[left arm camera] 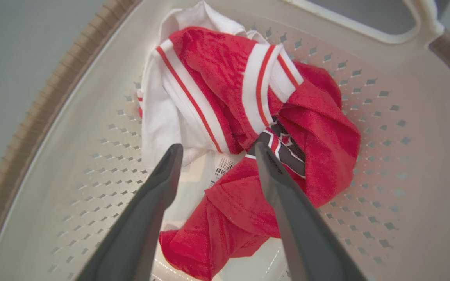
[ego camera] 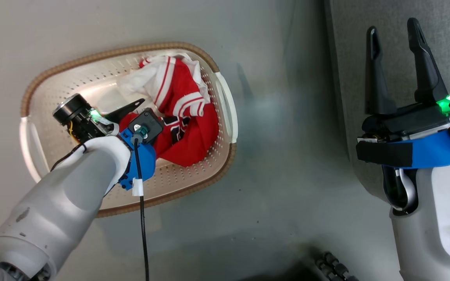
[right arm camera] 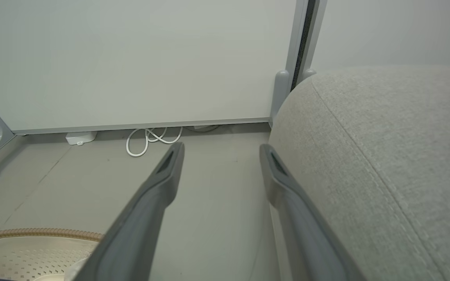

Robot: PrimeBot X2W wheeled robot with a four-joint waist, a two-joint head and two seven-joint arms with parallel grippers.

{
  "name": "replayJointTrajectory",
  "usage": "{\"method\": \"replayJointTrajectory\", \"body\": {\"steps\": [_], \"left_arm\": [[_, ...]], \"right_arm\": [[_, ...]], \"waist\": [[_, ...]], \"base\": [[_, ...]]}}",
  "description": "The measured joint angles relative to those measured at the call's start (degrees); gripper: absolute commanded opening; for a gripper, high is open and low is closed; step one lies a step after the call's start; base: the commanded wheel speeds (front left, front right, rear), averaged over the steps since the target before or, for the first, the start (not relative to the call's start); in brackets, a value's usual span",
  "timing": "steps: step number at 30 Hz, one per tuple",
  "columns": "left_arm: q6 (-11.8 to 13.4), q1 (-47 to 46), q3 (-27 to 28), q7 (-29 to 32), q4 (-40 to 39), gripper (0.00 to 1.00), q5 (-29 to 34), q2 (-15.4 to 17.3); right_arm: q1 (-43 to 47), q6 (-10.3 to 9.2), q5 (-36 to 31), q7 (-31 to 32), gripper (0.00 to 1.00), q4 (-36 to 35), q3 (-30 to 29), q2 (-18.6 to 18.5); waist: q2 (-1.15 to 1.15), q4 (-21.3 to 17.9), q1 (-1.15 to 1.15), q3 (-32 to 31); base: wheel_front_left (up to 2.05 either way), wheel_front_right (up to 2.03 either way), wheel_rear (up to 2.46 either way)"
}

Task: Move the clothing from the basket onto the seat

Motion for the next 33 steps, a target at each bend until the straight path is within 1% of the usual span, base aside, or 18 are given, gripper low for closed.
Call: {"method": "replayJointTrajectory", "body": {"steps": [4,8,14,21,25,30,31,32,33], "left_arm": [[0.0,-2.3,-5.8,1.7,0.6,1.0,-3.2,1.5],[0.0,-4.3,-7.9,5.1,1.5,1.0,-3.7,2.4],[0.0,-6.9,-8.3,8.3,1.9,1.0,-4.6,3.1],[0.0,-7.2,-8.4,12.2,2.9,1.0,-4.5,4.2],[0.0,-7.6,-8.4,12.7,3.1,1.0,-4.4,4.8],[0.0,-8.2,-8.4,12.4,4.2,1.0,-4.0,4.6],[0.0,-8.3,-8.4,12.4,4.4,0.48,-3.8,4.5],[0.0,-8.4,-8.4,12.7,4.7,0.21,-3.5,4.4],[0.0,-8.4,-8.4,12.8,4.9,0.0,-3.4,4.1]], "right_arm": [[-0.3,0.0,0.0,0.0,1.0,-0.8,0.2,0.0],[-0.9,0.0,0.2,0.0,1.0,-1.6,0.4,0.0],[-1.2,0.0,0.8,0.0,1.0,-3.0,0.9,0.0],[-1.1,0.0,1.3,0.0,1.0,-4.8,1.1,0.0],[-1.1,0.0,1.3,0.0,1.0,-5.5,1.2,0.0],[-1.1,0.0,1.2,0.0,1.0,-6.5,1.1,0.0],[-1.1,0.0,1.1,0.0,1.0,-6.7,1.0,0.0],[-1.1,0.0,0.9,0.0,1.0,-6.8,0.9,0.0],[-1.1,0.0,0.8,0.0,1.0,-6.8,0.8,0.0]], "waist": [[0.0,-1.1,0.0,3.1],[0.0,-2.1,0.0,6.0],[0.0,-3.3,-0.01,9.8],[0.0,-4.6,-0.01,13.1],[0.0,-4.9,-0.01,14.2],[0.0,-5.0,-0.01,14.9],[0.0,-5.0,-0.01,15.0],[0.0,-4.9,-0.01,15.0],[0.0,-4.9,-0.01,15.0]], "base": [[0.0,0.0,0.0],[0.0,0.0,0.0],[0.0,0.0,0.0],[0.0,0.0,0.0],[0.0,0.0,0.0],[0.0,0.0,0.0],[0.0,0.0,0.0],[0.0,0.0,0.0],[0.0,0.0,0.0]]}}
